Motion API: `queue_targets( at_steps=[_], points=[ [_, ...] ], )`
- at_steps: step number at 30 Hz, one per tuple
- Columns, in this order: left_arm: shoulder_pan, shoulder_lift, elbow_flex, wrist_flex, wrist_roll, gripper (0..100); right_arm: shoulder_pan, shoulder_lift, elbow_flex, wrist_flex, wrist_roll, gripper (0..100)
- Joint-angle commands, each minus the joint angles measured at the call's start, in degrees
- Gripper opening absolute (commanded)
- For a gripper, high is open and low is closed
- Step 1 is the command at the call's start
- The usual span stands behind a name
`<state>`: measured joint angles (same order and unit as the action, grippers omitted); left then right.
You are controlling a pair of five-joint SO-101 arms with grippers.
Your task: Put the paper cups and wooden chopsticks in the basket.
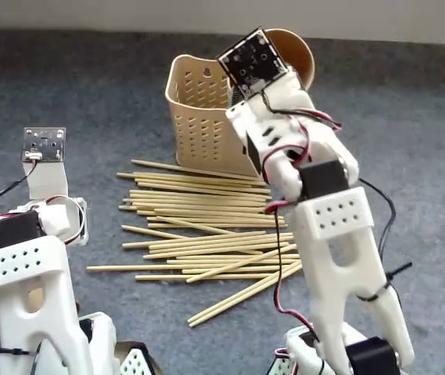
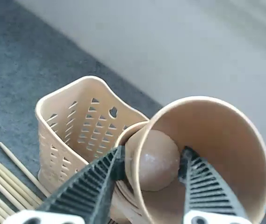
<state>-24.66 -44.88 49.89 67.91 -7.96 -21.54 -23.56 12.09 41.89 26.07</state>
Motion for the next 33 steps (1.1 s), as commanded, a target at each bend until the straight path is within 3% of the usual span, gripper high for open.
queue_targets(
  at_steps=[1, 8, 17, 23, 33],
  points=[
    [-0.4, -1.36, -0.31, -0.53, 0.26, 17, -0.57, 1.1, -1.89, -1.63, -1.41, 19.5],
    [-0.31, -1.36, 0.84, -0.88, 0.26, 17, -0.57, 2.42, -1.89, -9.19, -1.41, 19.5],
    [-0.31, -1.36, 0.84, -0.88, 0.26, 17, -2.51, 1.71, -7.52, -8.92, -1.41, 19.3],
    [-0.31, -1.36, 0.84, -0.88, 0.26, 17, -2.15, 1.71, -7.69, -2.42, -1.23, 1.1],
    [-0.31, -1.36, 1.54, -1.67, 0.26, 17, 1.01, 1.89, 4.88, -4.62, -1.49, 0.8]
  ],
)
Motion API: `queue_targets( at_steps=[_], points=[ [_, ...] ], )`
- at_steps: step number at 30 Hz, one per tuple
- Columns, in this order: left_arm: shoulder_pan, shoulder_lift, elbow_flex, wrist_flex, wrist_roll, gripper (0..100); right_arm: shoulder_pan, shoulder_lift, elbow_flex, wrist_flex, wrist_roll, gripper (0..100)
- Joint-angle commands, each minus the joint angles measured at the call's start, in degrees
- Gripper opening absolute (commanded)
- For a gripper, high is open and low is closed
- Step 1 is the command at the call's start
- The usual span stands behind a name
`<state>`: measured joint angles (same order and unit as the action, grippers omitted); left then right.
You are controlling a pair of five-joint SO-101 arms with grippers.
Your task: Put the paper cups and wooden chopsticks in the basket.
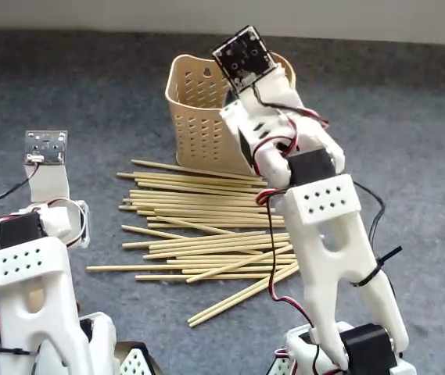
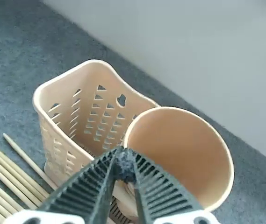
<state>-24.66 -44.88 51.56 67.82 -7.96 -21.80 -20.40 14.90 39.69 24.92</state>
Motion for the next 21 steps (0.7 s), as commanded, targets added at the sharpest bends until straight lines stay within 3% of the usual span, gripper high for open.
queue_targets(
  at_steps=[1, 15, 21],
  points=[
    [-0.31, -1.36, 0.22, -1.67, 0.26, 17, 1.27, -1.36, 3.21, -2.59, -0.35, 0.8],
    [-0.66, -1.36, -5.49, -2.2, 0.35, 17, -4.44, -22.2, -1.01, 7.87, -0.26, 0.8],
    [-0.66, -1.36, -14.46, 7.38, -0.7, 17, -4.53, -28.09, -0.92, 20.26, -0.26, 0.8]
  ],
)
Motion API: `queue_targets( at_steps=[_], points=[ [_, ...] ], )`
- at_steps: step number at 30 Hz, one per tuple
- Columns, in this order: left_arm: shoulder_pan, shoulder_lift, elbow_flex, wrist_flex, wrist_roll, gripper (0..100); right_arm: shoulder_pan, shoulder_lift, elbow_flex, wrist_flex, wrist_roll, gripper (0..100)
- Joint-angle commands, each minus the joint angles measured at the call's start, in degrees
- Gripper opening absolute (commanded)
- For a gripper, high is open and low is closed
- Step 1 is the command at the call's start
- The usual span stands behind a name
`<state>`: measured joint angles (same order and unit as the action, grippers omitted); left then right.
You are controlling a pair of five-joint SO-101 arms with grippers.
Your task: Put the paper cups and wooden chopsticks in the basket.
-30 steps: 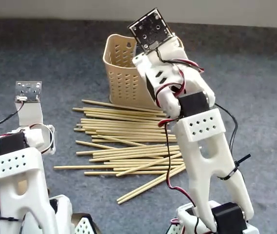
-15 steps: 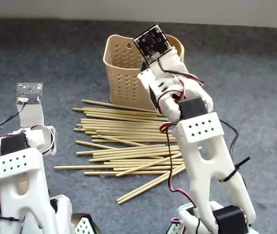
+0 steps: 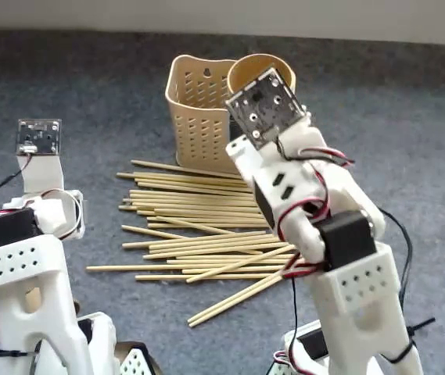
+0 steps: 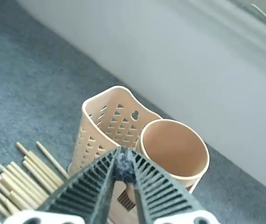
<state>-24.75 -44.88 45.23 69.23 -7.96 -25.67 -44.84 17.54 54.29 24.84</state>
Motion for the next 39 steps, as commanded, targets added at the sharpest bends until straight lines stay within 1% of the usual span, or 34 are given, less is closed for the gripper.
queue_targets(
  at_steps=[1, 3, 9, 14, 17, 23, 27, 30, 33, 37, 39],
  points=[
    [-0.57, -1.36, -9.63, 7.56, -2.55, 17, -0.66, -4.18, -3.56, 7.78, -0.18, 0.8],
    [-0.57, -1.36, -12.26, 10.64, -6.51, 17, -0.57, -4.97, -3.56, 12.0, -0.18, 0.8],
    [-0.66, -1.36, -17.63, 18.02, -15.12, 17, -0.57, -5.58, -3.38, 23.6, -0.26, 0.8],
    [-0.66, -1.36, -22.99, 25.85, -23.56, 17, -0.57, -5.85, 4.7, 24.48, -0.26, 0.8],
    [-1.27, -1.36, -24.84, 29.89, -30.24, 17, -0.57, -5.85, 11.74, 22.02, -0.26, 0.8],
    [-10.33, -1.36, -24.31, 30.77, -43.78, 17, -0.48, -5.85, 24.04, 15.87, -0.26, 0.8],
    [-15.96, -1.36, -21.58, 30.77, -53.36, 17, -0.48, -5.85, 32.04, 9.54, -0.35, 0.8],
    [-18.86, -1.36, -17.8, 30.77, -59.52, 17, -0.4, -5.85, 36.79, 4.62, -3.16, 0.8],
    [-21.41, -1.36, -14.29, 30.77, -64.44, 17, 1.98, -5.85, 39.87, 0.84, -5.1, 0.8],
    [-24.57, -1.36, -10.86, 30.77, -69.1, 18, 6.11, -5.85, 43.12, -3.82, -5.1, 0.8],
    [-25.54, -1.36, -8.75, 30.77, -70.77, 20, 6.9, -5.85, 45.23, -6.29, -5.1, 0.8]
  ],
)
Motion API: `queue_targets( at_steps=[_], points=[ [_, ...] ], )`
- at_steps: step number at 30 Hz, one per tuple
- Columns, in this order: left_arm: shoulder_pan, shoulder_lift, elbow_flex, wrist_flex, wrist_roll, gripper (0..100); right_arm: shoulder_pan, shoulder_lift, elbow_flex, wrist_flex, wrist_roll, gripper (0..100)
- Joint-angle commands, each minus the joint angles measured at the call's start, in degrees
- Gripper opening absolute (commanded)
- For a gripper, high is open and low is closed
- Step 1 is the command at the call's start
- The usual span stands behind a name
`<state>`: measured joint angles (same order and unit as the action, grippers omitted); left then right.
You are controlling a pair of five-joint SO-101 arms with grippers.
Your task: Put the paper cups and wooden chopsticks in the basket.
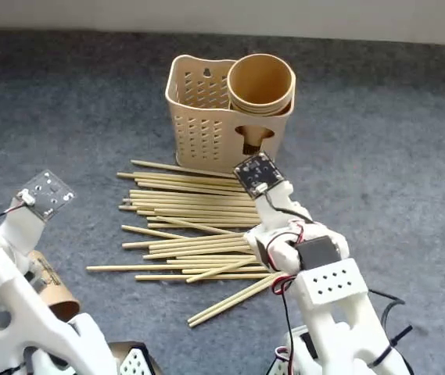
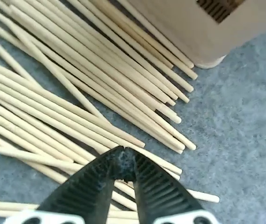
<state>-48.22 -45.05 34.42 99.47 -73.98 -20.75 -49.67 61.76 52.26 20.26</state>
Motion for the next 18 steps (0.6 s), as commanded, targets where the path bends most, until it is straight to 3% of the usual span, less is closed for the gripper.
queue_targets(
  at_steps=[1, 13, 18],
  points=[
    [-2.42, -1.19, 3.12, 0.53, -5.36, 21, 2.07, -1.01, 1.98, -5.32, -0.53, 0.8],
    [-3.56, -1.19, 10.95, -0.18, -9.23, 22, 2.07, -1.01, 3.91, -7.96, -0.53, 0.8],
    [-3.56, -1.19, 11.38, -6.33, -5.98, 22, 2.07, -1.01, 3.91, -7.96, -0.53, 0.8]
  ],
)
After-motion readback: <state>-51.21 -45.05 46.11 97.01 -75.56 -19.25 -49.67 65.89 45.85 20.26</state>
